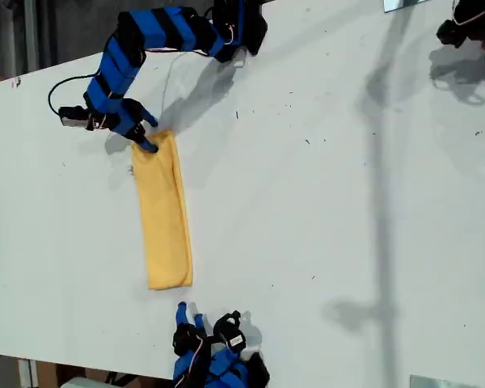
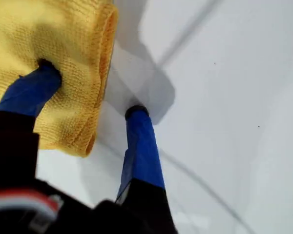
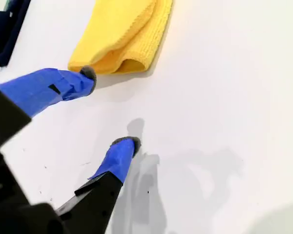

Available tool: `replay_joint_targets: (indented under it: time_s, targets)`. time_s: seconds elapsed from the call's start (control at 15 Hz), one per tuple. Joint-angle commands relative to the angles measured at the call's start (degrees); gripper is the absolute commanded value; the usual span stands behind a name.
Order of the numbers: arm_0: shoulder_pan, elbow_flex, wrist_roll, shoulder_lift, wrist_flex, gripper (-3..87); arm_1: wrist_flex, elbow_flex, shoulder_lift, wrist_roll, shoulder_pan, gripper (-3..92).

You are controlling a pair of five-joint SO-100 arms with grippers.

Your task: Grasp corners of a square towel and fold twice.

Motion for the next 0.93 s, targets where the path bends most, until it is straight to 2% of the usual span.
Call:
replay_joint_targets:
  time_s: [0.0, 0.07, 0.2, 0.53, 0.73, 0.87]
  targets:
    - [1.14, 0.26, -0.7, 0.44, 0.62, 20.9, 2.9, -6.86, -4.04, -2.02, -1.49, 25.3]
    - [1.14, 0.35, -0.79, 0.44, 0.53, 20.7, 6.15, -8.44, -6.94, -0.7, 0.53, 1.1]
    - [1.32, 0.44, -0.7, 0.44, 0.53, 20.6, 6.59, -3.78, -5.54, 0.7, 4.57, 0.0]
    - [1.85, 0.44, -0.53, 0.44, 0.44, 20.6, -3.6, 19.34, 13.62, 8.44, 12.04, 0.0]
    - [1.93, 0.62, -0.97, 0.44, 0.44, 20.6, -6.06, 31.46, 37.71, 13.01, 9.84, -0.1]
    - [1.93, 0.62, -1.05, 0.44, 0.44, 20.6, -2.55, 26.89, 43.15, 14.15, 8.88, -0.1]
